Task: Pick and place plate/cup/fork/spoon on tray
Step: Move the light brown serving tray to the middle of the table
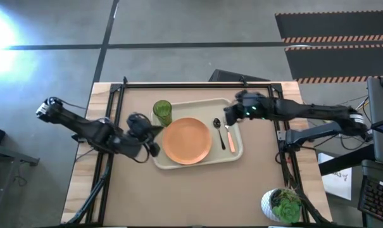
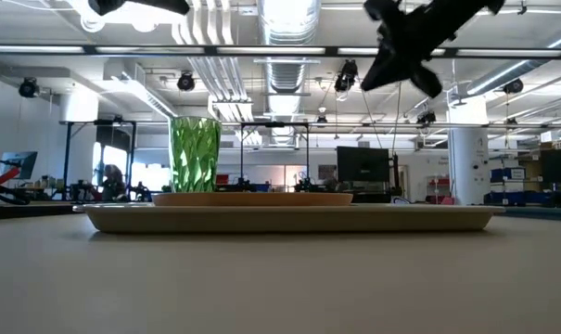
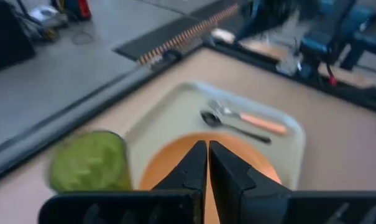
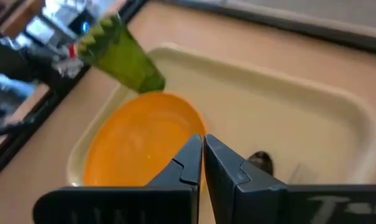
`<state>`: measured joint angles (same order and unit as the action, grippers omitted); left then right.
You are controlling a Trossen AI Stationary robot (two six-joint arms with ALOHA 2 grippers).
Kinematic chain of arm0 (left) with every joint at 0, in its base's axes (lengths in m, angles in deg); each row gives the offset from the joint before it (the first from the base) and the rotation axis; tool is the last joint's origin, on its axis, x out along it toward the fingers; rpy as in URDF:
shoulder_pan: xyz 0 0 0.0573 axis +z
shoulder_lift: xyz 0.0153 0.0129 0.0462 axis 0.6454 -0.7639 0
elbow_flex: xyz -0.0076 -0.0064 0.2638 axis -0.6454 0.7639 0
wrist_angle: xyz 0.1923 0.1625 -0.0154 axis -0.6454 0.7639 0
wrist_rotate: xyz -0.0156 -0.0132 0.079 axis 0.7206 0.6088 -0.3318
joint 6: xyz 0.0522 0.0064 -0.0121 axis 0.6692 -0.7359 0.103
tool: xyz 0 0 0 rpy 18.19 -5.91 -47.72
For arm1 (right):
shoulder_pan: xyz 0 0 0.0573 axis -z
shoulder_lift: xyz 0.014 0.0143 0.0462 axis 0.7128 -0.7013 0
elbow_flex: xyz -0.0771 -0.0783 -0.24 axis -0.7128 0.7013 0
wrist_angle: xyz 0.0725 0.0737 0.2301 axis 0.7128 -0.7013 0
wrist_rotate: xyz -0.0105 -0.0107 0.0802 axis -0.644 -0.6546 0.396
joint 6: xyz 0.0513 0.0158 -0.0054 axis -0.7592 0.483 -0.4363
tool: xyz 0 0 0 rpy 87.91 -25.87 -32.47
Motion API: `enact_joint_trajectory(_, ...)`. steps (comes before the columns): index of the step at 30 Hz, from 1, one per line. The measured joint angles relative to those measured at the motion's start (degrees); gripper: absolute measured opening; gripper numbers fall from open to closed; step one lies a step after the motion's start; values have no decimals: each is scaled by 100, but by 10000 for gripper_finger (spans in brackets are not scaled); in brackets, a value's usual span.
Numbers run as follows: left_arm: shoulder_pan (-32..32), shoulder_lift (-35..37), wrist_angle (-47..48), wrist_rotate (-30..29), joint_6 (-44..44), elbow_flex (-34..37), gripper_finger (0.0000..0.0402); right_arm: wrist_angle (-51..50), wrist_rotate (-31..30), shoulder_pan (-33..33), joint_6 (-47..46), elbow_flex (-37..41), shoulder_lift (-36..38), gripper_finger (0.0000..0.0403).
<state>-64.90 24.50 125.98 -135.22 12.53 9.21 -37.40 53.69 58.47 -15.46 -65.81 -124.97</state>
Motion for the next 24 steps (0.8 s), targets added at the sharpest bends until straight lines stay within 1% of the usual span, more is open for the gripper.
enact_joint_trajectory(3, 0, 292, 261, -208, 1, -6, 0, 527, 827, 406, 223, 0, -562, 9)
enact_joint_trajectory(7, 2, 454, 370, -247, -20, 34, 0, 1757, 1924, 947, 300, 0, -1264, 9)
enact_joint_trajectory(9, 2, 500, 369, -248, -19, 67, 0, 2299, 2205, 1214, 211, 0, -1586, 9)
enact_joint_trajectory(11, 2, 518, 372, -247, -18, 110, 0, 2617, 2310, 1448, 87, -15, -1873, 9)
enact_joint_trajectory(14, 2, 515, 369, -240, -20, 175, 0, 2479, 2286, 1721, 75, -278, -2290, 9)
enact_joint_trajectory(16, 2, 515, 362, -240, -22, 199, 0, 2141, 2190, 1844, 239, -586, -2569, 9)
enact_joint_trajectory(21, 2, 521, 360, -237, -24, 217, 0, 507, 1543, 1965, 977, -1803, -3330, 8)
enact_joint_trajectory(24, 2, 539, 358, -236, -25, 217, 0, -327, 1527, 2012, 1376, -2614, -3847, 8)
